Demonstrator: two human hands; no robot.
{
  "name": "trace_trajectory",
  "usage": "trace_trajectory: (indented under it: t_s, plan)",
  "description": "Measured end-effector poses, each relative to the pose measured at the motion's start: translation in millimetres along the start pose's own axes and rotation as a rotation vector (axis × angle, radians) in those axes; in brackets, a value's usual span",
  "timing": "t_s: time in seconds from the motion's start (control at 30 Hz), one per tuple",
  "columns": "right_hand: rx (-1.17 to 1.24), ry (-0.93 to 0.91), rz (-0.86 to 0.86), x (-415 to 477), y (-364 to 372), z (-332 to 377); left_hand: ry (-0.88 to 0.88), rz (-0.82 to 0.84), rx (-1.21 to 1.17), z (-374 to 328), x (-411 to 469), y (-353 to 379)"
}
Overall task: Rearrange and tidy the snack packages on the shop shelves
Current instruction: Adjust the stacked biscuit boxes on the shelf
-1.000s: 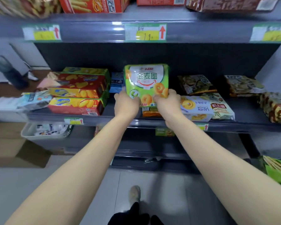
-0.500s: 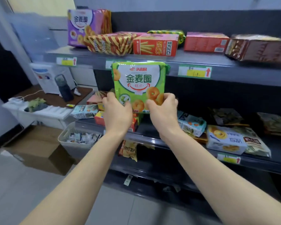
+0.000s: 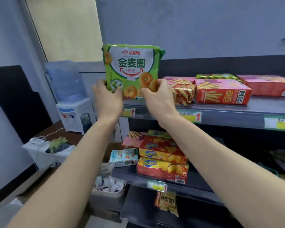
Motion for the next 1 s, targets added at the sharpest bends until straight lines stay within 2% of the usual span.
trace_trajectory:
  t_s: [0.2, 0.4, 0.63, 1.0]
  plan:
    - [-0.158, -0.002, 0.049, 43, 71, 15, -0.060, 0.076, 0.000, 66, 71, -5]
    - [-0.264, 0.065, 0.067, 72, 91, -4, -0.085, 0.211, 0.053, 107, 93, 22]
    - [-0.327, 0.076, -0.002, 86, 81, -19, -0.078, 0.343, 0.019, 111, 97, 53]
    - [-0.369, 0.117, -0.026, 95, 71, -20, -0.069, 0.382, -0.052, 105, 102, 65]
Point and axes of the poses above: each hand's wrist, its own x-axis towards the middle knuckle, its own y-axis out of the palm, z = x × y, the point moved 3 cm from there along x, towards the middle knuckle, and after that the axes turned 10 degrees about y, right-handed, at the moved point
